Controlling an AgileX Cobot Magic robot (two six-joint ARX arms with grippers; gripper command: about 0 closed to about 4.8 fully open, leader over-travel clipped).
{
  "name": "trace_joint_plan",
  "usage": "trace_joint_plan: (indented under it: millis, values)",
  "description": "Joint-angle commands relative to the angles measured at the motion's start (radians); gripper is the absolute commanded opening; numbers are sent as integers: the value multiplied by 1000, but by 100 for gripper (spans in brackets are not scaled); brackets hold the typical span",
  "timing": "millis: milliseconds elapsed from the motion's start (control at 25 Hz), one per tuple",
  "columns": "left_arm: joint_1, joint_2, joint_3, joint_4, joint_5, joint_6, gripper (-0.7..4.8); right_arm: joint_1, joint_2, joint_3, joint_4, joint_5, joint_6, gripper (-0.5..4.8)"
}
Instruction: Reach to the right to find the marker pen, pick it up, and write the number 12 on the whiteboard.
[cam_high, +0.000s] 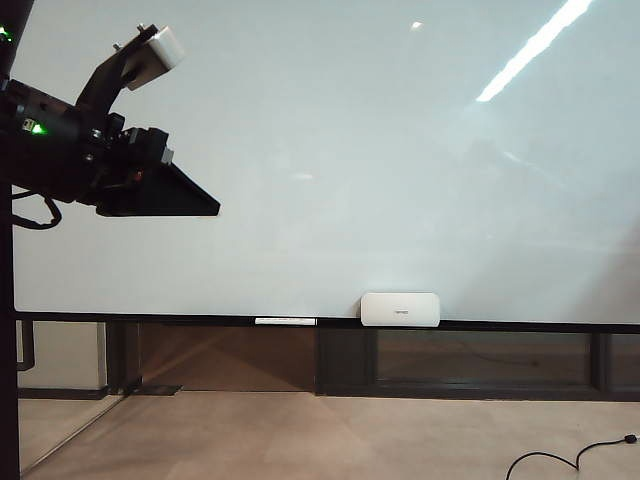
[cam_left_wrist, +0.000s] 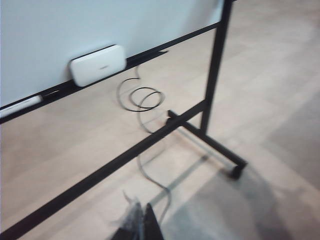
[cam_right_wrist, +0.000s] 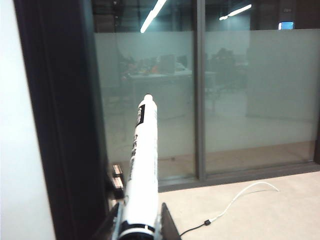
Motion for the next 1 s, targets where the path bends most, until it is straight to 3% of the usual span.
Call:
trace_joint_plan:
  millis: [40, 160, 599, 998]
  values:
    - [-1, -5, 17, 12, 90, -41, -5, 7, -64, 3, -125, -2, 15, -1]
    - [-2, -13, 29, -5, 130, -64, -5, 7, -106, 3, -186, -1, 14, -1]
    - [-8, -138, 34, -53, 126, -102, -5, -26, -272, -2, -397, 1, 13, -1]
    - [-7, -304, 103, -278, 126, -98, -5, -23, -464, -2, -569, -2, 16, -2]
